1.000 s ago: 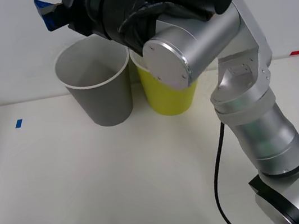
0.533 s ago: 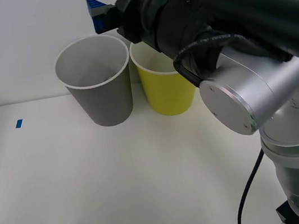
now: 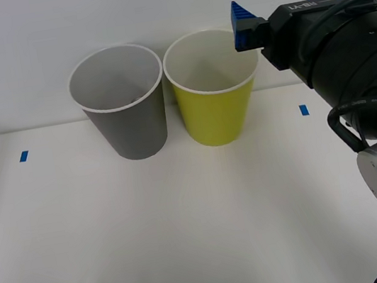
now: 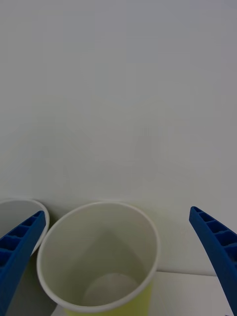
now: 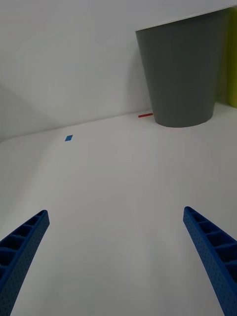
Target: Put cans in the gray bin and PET bottles in the light green bin.
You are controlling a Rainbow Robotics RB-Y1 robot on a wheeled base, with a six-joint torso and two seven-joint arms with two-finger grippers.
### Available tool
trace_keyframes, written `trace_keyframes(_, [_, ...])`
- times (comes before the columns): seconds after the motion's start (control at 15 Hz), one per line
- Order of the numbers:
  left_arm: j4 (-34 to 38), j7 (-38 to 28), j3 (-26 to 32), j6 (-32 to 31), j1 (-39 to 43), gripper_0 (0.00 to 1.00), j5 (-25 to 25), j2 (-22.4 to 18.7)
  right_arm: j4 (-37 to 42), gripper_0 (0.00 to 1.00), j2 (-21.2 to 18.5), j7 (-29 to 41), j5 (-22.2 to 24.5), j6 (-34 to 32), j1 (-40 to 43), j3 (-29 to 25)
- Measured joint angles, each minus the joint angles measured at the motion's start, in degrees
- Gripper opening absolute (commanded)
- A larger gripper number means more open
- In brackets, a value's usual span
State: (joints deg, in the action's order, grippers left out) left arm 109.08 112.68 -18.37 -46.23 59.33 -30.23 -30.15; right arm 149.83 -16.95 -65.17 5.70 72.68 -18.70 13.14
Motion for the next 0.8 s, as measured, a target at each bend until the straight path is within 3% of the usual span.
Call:
trace_keyframes(0.33, [0.0,0.0,0.0,0.0,0.0,0.92,0.0,0.0,0.2,1.00,-0.9,-1.3,-0.7,-1.0,6.0,-8.9])
trace_keyframes(0.53, [0.0,0.0,0.0,0.0,0.0,0.92,0.0,0.0,0.2,1.00,-1.4,-2.0,-6.9,-3.9,11.0,-15.9])
trace_keyframes(0.8, [0.0,0.0,0.0,0.0,0.0,0.92,0.0,0.0,0.2,1.00,-3.6,-2.9,-9.6,-16.0,21.6,-19.4])
